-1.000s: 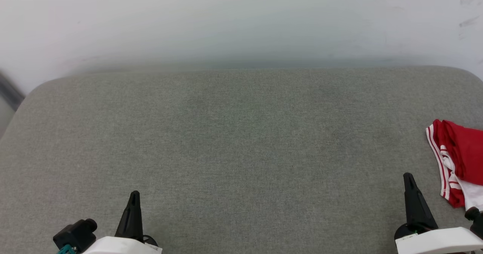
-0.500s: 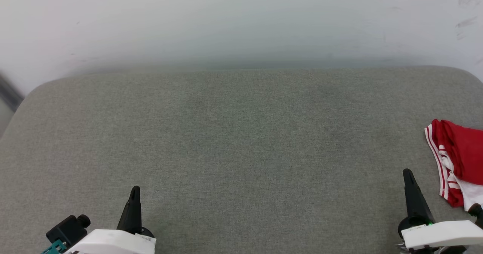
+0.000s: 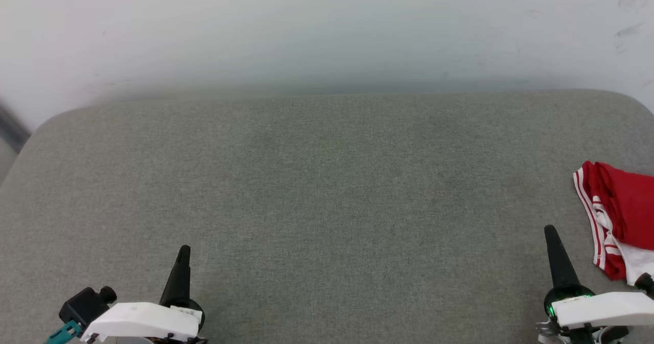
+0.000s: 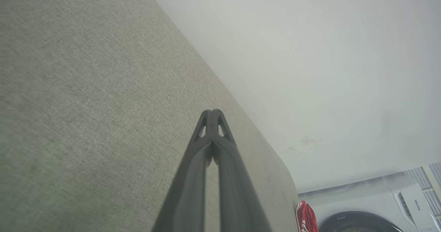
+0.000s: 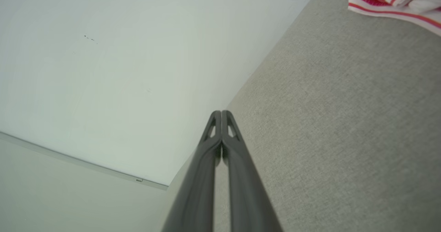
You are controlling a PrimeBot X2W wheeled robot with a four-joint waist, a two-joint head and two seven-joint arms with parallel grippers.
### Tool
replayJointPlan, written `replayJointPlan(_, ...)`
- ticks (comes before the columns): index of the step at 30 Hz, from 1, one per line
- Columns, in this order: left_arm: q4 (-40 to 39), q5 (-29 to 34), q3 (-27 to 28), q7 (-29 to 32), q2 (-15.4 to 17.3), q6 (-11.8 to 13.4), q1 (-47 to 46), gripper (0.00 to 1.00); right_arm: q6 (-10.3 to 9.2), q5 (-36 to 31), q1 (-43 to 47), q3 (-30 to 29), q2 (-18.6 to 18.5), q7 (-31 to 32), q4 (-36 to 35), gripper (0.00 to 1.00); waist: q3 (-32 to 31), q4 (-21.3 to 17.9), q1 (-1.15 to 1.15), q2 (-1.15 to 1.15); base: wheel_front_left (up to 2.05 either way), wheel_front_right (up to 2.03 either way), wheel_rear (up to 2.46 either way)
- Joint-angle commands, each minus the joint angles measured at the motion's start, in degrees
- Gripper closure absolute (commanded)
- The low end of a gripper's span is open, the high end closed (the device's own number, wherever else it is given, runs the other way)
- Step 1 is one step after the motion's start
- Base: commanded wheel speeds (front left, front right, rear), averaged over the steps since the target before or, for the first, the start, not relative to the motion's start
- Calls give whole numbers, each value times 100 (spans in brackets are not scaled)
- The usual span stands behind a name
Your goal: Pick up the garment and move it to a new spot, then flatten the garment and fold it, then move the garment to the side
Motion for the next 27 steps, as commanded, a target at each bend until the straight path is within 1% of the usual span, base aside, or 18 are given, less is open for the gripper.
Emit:
replayJointPlan(1,-10,-195,34,41,36,-50,-134,100,1,189,-163,-13,-46,39,-21,100,-2,-2,0,0,0,0,0)
replayJointPlan(27,273,-1676,196,408,8,-262,-429,100,1,1591,-398,-86,-34,416,218,100,-25,-37,0,0,0,0,0)
